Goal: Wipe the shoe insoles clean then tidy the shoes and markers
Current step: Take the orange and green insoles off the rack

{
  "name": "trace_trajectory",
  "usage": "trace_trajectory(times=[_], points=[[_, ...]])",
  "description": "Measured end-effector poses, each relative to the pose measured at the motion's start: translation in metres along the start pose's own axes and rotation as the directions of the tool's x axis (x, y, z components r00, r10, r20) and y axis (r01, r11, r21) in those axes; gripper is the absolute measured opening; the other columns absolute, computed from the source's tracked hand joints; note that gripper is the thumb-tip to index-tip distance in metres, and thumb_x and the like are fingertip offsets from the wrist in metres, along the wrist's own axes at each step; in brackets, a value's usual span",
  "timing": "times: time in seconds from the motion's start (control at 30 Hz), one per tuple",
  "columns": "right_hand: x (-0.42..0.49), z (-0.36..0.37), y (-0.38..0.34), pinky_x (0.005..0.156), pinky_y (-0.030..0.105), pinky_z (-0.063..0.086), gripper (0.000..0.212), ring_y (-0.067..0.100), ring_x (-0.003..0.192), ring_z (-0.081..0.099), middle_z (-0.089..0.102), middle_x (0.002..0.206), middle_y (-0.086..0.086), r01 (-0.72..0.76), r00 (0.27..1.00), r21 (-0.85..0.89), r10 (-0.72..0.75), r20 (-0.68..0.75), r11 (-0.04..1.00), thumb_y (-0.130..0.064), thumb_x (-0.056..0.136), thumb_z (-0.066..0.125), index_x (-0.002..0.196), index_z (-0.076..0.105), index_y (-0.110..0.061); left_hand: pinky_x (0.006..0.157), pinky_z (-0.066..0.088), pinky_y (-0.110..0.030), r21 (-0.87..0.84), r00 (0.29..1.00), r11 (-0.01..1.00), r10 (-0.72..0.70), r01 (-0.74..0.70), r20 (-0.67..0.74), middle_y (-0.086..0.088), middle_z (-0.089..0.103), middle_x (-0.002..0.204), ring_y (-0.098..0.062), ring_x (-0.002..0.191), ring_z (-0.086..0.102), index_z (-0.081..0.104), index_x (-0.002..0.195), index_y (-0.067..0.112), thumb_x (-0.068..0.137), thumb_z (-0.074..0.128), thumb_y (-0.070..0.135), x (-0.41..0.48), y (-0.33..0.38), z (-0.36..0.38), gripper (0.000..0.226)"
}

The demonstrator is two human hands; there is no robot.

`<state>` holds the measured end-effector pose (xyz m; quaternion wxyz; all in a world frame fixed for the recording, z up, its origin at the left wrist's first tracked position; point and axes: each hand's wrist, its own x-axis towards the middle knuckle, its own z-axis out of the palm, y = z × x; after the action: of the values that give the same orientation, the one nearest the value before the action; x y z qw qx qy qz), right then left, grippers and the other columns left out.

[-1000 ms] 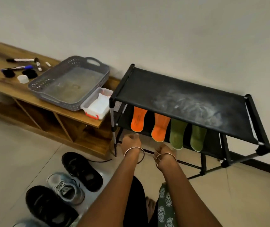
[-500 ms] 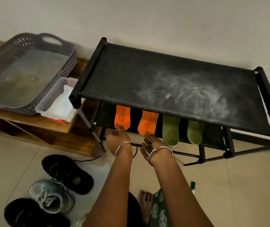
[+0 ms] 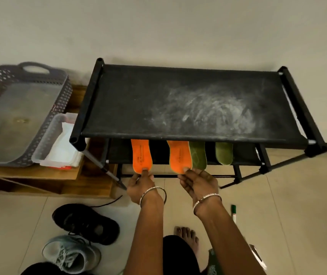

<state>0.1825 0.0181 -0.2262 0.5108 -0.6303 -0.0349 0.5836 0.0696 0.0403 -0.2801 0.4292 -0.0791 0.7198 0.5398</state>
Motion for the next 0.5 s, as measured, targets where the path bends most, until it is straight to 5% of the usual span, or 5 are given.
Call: trace_trajectory(times=[0.23,0.4,0.5], points=[[-0.066,-0.041,-0.007,0.057,0.025,0.058,0.013,0.022,0.06,0.069,0.07,0.074,0.018,0.146,0.987,0.019,-0.147,0.068,0.989,0.005,0.083,0.072,0.091,0.063,0.0,0.041,0.049,-0.02,-0.035,0.99,0.999,0.01,-0.005,0.139,-0.015,0.067,0.078,-0.003,0.04,0.061,0.062,0.106,0.002,0.088,0.066,0.002,-0.054,0.012,-0.038,0.018],[-0.124,-0.083,-0.027,0.054,0.023,0.057,0.014,0.019,0.058,0.069,0.07,0.07,0.015,0.152,0.981,0.13,-0.165,0.098,0.98,0.003,0.083,0.072,0.091,0.062,-0.002,0.036,0.047,-0.018,-0.024,0.943,0.998,-0.042,0.053,0.329,-0.005,0.064,0.049,-0.006,0.037,0.061,0.056,0.079,0.003,0.09,0.061,-0.003,-0.124,0.027,-0.077,0.014],[-0.165,-0.116,-0.039,0.055,0.023,0.057,0.013,0.019,0.059,0.068,0.069,0.072,0.016,0.18,0.974,0.185,-0.201,0.1,0.966,0.004,0.084,0.071,0.092,0.062,0.0,0.036,0.048,-0.018,0.019,0.878,0.998,-0.059,0.057,0.474,-0.001,0.063,0.046,-0.006,0.04,0.063,0.057,0.082,0.003,0.094,0.058,0.001,-0.173,0.029,-0.097,0.013]])
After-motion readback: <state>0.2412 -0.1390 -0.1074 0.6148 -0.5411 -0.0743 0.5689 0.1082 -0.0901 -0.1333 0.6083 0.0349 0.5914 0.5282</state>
